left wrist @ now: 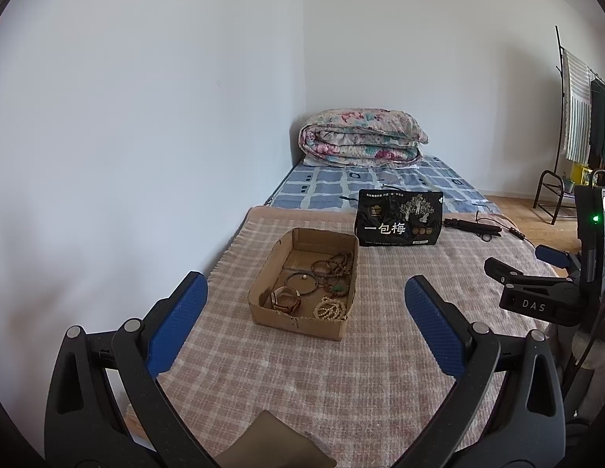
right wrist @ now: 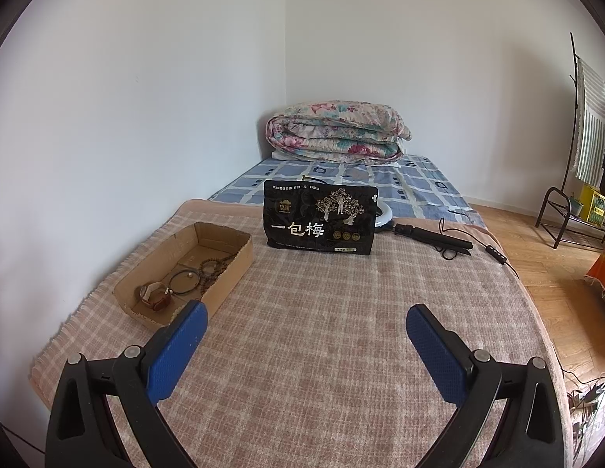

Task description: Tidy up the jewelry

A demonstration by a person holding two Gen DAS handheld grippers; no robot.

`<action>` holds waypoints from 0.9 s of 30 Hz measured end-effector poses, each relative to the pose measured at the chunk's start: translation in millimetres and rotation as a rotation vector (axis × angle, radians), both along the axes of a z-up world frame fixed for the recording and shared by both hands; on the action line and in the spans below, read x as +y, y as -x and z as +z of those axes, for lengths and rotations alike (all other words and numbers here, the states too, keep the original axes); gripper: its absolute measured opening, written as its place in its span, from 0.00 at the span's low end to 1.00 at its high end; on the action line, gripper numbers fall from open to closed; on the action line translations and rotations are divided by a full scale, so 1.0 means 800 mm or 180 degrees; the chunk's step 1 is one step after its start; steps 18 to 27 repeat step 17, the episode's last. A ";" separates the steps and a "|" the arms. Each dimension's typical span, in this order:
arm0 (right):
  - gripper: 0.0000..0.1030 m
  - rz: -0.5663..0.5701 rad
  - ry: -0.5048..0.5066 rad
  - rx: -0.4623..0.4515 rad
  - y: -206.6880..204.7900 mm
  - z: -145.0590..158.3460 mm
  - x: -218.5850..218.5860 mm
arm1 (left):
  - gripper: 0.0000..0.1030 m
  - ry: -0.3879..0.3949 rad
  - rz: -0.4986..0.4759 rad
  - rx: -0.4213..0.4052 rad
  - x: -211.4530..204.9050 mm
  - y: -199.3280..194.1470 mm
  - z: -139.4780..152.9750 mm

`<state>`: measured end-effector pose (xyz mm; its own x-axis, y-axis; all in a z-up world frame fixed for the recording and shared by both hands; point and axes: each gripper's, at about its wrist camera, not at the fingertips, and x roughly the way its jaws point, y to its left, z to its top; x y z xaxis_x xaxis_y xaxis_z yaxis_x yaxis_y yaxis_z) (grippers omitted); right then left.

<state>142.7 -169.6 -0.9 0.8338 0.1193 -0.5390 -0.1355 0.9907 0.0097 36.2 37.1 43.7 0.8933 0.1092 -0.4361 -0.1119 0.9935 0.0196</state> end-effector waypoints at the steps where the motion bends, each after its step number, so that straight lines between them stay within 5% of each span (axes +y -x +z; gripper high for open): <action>1: 1.00 -0.0001 0.0000 0.0002 0.000 0.000 0.000 | 1.00 -0.0001 0.0001 0.0001 0.000 0.000 0.000; 27: 1.00 0.0005 -0.0014 0.0021 0.000 -0.001 0.002 | 1.00 -0.0045 0.0005 -0.0004 0.002 0.000 -0.009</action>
